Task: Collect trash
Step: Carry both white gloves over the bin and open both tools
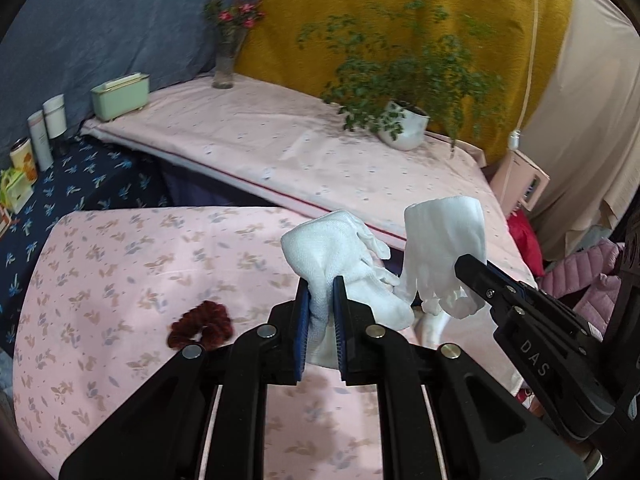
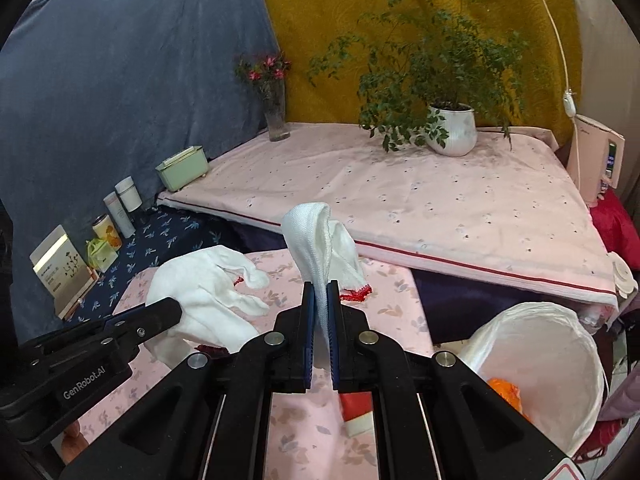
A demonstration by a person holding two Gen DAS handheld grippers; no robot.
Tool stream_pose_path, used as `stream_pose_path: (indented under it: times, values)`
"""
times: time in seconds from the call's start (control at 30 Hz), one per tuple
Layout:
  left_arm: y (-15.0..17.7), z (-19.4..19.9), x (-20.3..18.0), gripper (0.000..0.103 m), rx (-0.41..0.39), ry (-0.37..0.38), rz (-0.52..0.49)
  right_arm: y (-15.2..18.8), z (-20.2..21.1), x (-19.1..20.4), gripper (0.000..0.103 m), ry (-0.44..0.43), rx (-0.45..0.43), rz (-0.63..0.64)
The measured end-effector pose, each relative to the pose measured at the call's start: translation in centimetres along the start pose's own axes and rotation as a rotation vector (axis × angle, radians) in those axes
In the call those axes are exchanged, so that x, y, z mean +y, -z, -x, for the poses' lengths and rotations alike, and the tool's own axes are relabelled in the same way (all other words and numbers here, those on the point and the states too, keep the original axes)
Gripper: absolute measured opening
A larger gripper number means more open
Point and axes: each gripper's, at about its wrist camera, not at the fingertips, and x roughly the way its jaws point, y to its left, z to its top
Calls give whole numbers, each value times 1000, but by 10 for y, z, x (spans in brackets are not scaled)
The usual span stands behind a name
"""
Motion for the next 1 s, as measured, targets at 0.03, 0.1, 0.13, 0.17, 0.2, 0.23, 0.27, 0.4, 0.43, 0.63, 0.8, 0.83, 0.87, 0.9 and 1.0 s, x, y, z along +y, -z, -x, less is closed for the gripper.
stream_pose_path:
  times: [0.03,0.1,0.13,0.17,0.2,0.23,0.27,0.4,0.43,0.63,0.8,0.83,0.87,0.9,1.0]
  values:
    - [1,1,-9,11,1,8,-11,0,6,-7,6,7,-7,-5]
    - [2,1,-25,11,1,22,-29,0,18,-21,6,21,-21,-18]
    - [3,1,-33,11,2,28,-39,0,24,-28,6,30,-28,-24]
    - [5,1,-42,11,4,35,-50,0,27,-32,6,37,-32,-29]
    - [7,1,-50,11,6,41,-60,0,31,-38,6,45,-37,-34]
    - [8,1,-57,11,8,46,-70,1,36,-45,6,54,-42,-42]
    - [10,0,-64,11,11,52,-81,2,39,-49,6,61,-45,-49]
    - [16,-3,-90,11,21,76,-115,8,54,-74,6,87,-57,-79]
    - [17,-4,-96,11,25,81,-123,8,57,-80,6,93,-59,-86]
    - [24,-13,-137,11,45,116,-183,18,75,-118,6,134,-71,-139]
    - [31,-24,-169,11,72,150,-229,27,87,-147,6,167,-72,-173]
    - [33,-25,-175,11,77,157,-238,29,89,-153,6,175,-72,-181]
    - [35,-27,-181,11,82,163,-246,30,91,-158,6,182,-73,-187]
    - [36,-29,-185,12,87,167,-252,32,93,-163,6,188,-73,-192]
    - [40,-35,-198,13,96,180,-268,34,99,-177,6,206,-76,-211]
